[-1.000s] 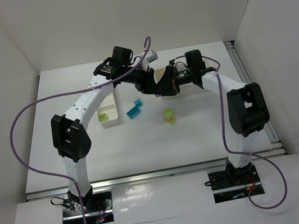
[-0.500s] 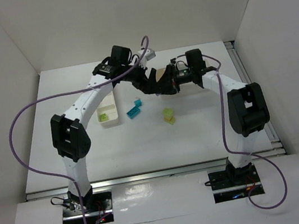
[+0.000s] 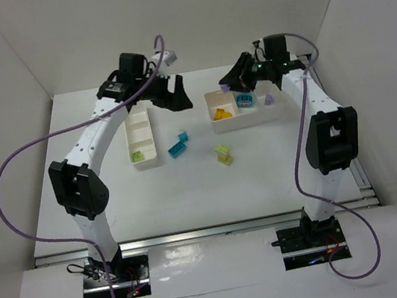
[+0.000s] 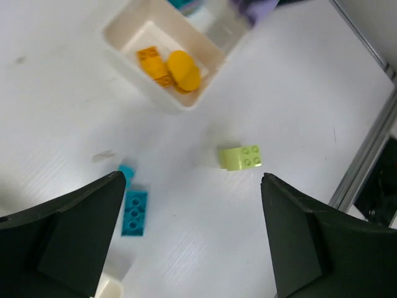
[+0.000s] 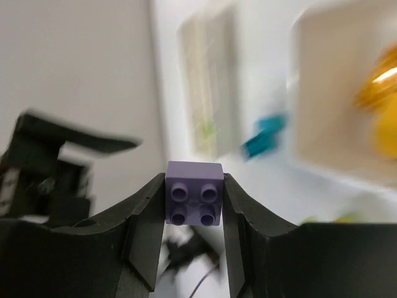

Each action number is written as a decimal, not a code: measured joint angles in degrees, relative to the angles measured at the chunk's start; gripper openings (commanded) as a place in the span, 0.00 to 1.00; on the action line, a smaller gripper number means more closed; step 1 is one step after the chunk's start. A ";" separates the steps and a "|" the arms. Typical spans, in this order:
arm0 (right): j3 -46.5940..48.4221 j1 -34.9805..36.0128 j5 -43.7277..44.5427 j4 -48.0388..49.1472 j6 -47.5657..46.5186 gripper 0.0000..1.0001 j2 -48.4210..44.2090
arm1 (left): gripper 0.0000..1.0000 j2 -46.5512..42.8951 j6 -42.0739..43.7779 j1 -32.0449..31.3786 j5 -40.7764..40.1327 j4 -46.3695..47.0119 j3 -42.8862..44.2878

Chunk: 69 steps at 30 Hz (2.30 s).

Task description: Sort the legos into containers by color

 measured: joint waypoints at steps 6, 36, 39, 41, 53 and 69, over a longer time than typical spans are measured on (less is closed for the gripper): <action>13.14 -1.70 32.50 -9.88 -10.97 0.16 0.76 | 0.89 -2.64 -4.90 6.69 -3.32 -2.05 -1.64; 11.56 -2.08 66.45 -16.96 -22.32 0.62 9.49 | 0.90 10.73 -21.03 0.98 -24.50 -9.31 -7.10; 11.52 -1.95 65.79 -16.63 -22.80 0.60 9.35 | 0.90 10.84 -21.05 0.98 -24.57 -9.31 -6.29; 10.43 -1.40 63.93 -15.26 -23.85 0.60 8.41 | 0.90 10.84 -20.96 0.98 -24.94 -9.22 -5.97; 8.35 26.05 50.23 -10.60 -28.94 0.73 4.02 | 0.91 0.79 -21.44 9.33 -24.06 -8.92 -12.22; 26.38 32.63 53.92 -16.72 -28.70 0.84 28.74 | 0.91 -9.77 -25.94 16.24 -24.76 -6.45 -15.98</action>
